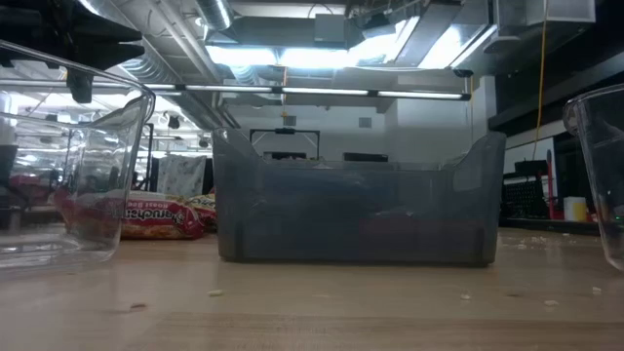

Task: Sort Maruchan noodles
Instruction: Put the blue noodle pack into the right transparent bin

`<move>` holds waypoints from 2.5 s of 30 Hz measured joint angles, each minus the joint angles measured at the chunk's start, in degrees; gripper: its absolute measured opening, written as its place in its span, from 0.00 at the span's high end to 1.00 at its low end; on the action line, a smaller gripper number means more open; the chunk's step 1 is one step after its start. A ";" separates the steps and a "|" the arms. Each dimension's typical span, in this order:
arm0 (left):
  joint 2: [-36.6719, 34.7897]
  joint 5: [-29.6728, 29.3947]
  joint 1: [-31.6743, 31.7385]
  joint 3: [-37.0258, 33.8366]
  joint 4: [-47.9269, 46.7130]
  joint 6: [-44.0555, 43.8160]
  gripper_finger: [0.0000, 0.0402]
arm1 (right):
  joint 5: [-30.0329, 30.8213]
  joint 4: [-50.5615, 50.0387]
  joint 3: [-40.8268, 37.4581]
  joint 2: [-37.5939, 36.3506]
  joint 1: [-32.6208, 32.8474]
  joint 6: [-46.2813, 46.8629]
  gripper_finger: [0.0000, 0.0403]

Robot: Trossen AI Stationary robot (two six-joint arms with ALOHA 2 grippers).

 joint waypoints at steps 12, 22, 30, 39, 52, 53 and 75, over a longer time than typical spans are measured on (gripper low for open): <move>0.00 0.00 -0.02 0.00 0.00 1.38 0.77 | 0.58 2.28 0.82 -0.60 -0.02 -3.11 0.52; 0.00 0.00 0.00 0.00 0.00 1.36 0.77 | 0.63 2.12 1.78 -3.64 -3.08 -7.04 0.45; 0.00 0.00 -0.02 -0.01 -0.02 1.36 0.77 | -8.33 18.59 -9.79 -3.62 -3.04 -7.47 0.52; 0.00 -0.09 -0.02 0.00 -1.99 1.11 0.77 | -14.76 27.23 -16.57 -3.60 -3.04 -11.49 0.52; 0.00 -0.11 -0.02 0.00 -2.08 0.94 0.77 | -18.89 30.48 -19.76 -4.90 -3.29 -17.92 0.52; 0.00 -0.11 -0.02 0.00 -2.10 0.96 0.77 | -18.52 30.35 -19.76 -5.53 -3.66 -18.02 0.52; 0.00 -0.26 0.00 0.00 -2.08 -2.98 0.77 | 24.18 31.01 -19.67 -35.57 -24.14 -31.95 0.51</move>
